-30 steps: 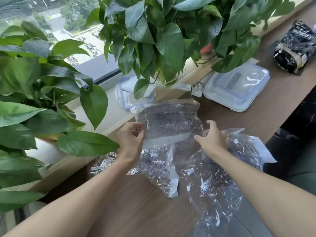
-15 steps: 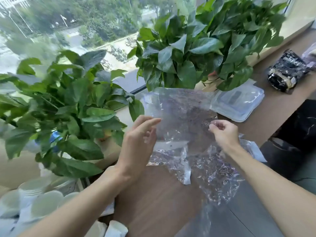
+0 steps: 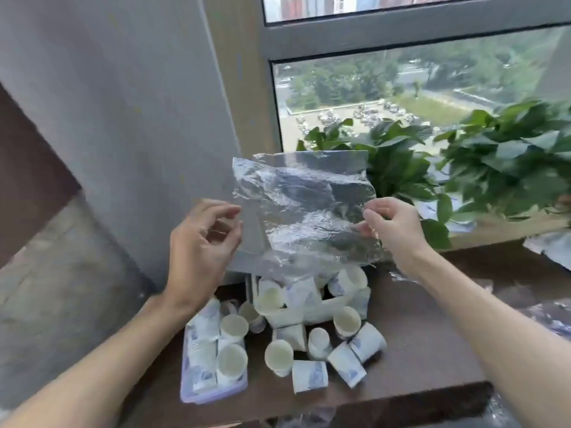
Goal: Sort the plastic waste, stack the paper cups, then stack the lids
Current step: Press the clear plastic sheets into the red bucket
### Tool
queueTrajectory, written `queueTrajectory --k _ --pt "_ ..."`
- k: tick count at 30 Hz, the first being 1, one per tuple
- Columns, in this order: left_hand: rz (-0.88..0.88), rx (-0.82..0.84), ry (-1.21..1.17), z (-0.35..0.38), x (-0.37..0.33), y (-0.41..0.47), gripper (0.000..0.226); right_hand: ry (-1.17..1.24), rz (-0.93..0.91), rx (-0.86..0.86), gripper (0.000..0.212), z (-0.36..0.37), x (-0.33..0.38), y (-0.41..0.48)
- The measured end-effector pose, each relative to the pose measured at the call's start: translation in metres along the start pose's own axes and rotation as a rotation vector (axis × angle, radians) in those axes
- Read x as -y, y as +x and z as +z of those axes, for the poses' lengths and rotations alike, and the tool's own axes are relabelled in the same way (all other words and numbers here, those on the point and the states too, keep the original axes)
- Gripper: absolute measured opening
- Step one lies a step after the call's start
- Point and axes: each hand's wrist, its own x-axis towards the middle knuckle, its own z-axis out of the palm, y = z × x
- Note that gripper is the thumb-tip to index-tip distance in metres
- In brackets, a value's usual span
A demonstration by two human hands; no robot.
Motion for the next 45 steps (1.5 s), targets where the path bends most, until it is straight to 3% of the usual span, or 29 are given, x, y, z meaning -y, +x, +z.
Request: queueTrajectory --k 8,13,16,19,21,24,31,37,45 --pt "-0.315 -0.434 0.425 -0.227 0.017 -0.151 0.024 -0.067 -0.138 0.714 0.008 0.258 0.053 -0.09" --pt "-0.465 -0.587 0.497 -0.303 0.001 -0.253 0.024 0.013 -0.132 0.906 0.015 0.35 0.055 -0.189" --pt "-0.523 -0.644 0.618 -0.34 -0.014 -0.304 0.024 0.036 -0.109 1.066 0.003 0.388 0.046 -0.25" --pt "-0.573 -0.686 0.785 -0.371 -0.037 -0.353 0.018 0.051 -0.068 1.198 0.028 0.414 0.045 -0.31" --pt "-0.639 -0.722 0.872 -0.382 -0.054 -0.385 0.015 0.077 -0.093 1.266 0.026 0.428 0.045 -0.348" --pt "-0.736 -0.792 0.947 -0.388 -0.081 -0.436 0.021 -0.003 -0.209 1.389 0.007 0.44 0.04 -0.404" --pt "-0.97 -0.933 1.061 -0.397 -0.145 -0.555 0.037 -0.06 -0.253 1.704 0.016 0.444 0.04 -0.525" --pt "-1.118 -1.086 1.176 -0.399 -0.192 -0.648 0.018 -0.143 -0.306 1.913 0.013 0.456 0.027 -0.629" --pt "-1.425 -1.283 1.192 -0.341 -0.22 -0.77 0.019 -0.304 -0.523 2.161 0.017 0.46 -0.028 -0.753"
